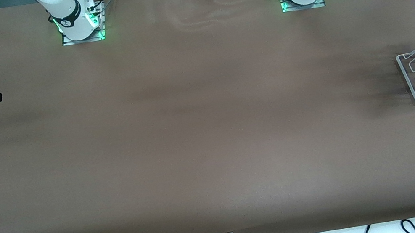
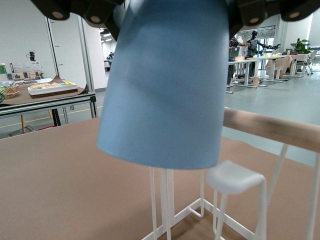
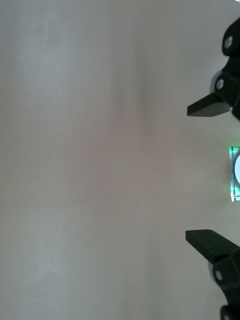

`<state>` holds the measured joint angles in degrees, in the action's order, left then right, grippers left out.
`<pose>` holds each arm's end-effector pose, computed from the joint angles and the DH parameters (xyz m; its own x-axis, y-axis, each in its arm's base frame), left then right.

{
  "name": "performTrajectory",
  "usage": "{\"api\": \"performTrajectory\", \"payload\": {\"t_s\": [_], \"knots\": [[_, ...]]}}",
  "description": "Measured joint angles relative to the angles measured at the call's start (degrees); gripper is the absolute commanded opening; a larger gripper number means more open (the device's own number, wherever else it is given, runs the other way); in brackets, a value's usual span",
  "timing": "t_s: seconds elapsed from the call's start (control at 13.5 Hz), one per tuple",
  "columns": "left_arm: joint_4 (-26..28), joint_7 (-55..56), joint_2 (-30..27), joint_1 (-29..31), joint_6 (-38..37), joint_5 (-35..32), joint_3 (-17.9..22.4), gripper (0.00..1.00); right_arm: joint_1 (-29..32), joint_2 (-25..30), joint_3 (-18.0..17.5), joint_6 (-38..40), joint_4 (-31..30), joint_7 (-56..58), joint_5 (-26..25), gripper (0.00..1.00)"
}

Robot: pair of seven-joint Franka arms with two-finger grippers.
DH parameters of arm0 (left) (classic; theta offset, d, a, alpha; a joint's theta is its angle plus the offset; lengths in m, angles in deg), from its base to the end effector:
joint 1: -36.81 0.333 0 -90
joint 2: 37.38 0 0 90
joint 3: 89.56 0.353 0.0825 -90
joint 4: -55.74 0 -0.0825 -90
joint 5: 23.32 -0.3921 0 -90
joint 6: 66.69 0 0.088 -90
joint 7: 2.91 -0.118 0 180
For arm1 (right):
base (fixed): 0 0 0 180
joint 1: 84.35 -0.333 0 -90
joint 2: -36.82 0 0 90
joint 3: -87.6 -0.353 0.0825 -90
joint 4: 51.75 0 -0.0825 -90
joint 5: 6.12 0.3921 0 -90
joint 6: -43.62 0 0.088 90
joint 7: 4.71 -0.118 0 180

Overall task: Transfer cup to left arm and place on rack
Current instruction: 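Lower the cup onto the wire rack with the left gripper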

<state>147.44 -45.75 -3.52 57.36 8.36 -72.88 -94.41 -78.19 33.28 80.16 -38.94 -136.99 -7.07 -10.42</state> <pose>0.5699 0.2766 0.3115 0.2939 -0.2682 -0.9174 -0.5874 -0.8079 0.0480 0.5690 0.0005 0.6448 0.9941 -0.0280 -0.1047 -0.0205 -0.9972 0.0714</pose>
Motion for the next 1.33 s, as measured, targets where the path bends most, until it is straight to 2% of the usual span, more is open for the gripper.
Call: {"api": "performTrajectory", "payload": {"t_s": [0.07, 0.15, 0.22, 0.3, 0.37, 0.59, 0.89, 1.11, 1.33], "knots": [[-0.04, 0.11, 0.17, -0.08, -0.05, 0.00, 0.00, 0.09, 0.00, 0.00, 0.01, 0.00, 0.00, 0.00, 0.00, 1.00], [-0.07, 0.33, 0.42, -0.15, -0.06, 0.00, 0.00, 0.26, 0.00, 0.00, 0.01, 0.00, 0.00, 0.00, 0.00, 1.00], [-0.08, 0.54, 0.69, -0.27, -0.07, 0.00, 0.00, 0.51, 0.00, 0.00, 0.01, 0.00, 0.00, 0.00, 0.00, 1.00], [-0.09, 0.62, 0.97, -0.39, -0.07, 0.00, 0.00, 0.97, 0.01, 0.00, 0.01, 0.00, 0.00, 0.00, 0.00, 1.00], [-0.18, 0.62, 1.19, -0.47, -0.09, 0.00, 0.00, 1.00, 0.01, 0.00, 0.02, 0.00, 0.00, 0.00, 0.00, 1.00], [-1.91, -0.08, 1.32, -0.65, -1.21, -0.01, -0.01, 1.00, 0.03, -0.01, 0.02, 0.00, 0.00, 0.18, 0.00, 1.00], [-6.46, -0.46, 1.30, -2.69, -6.95, -0.01, -0.36, 1.00, 0.05, -0.01, 0.03, -0.02, 0.00, 0.92, 0.00, 1.00], [-13.57, -0.61, 1.15, -5.20, -13.09, 1.98, -1.07, 1.00, 0.06, -0.02, 0.03, -0.04, 0.00, 1.04, 0.00, 1.00], [-20.32, -0.70, -0.41, -8.28, -13.90, 7.61, -2.05, 1.00, 0.08, -0.04, 0.03, -0.05, 0.00, 1.06, 0.00, 1.00]]}}
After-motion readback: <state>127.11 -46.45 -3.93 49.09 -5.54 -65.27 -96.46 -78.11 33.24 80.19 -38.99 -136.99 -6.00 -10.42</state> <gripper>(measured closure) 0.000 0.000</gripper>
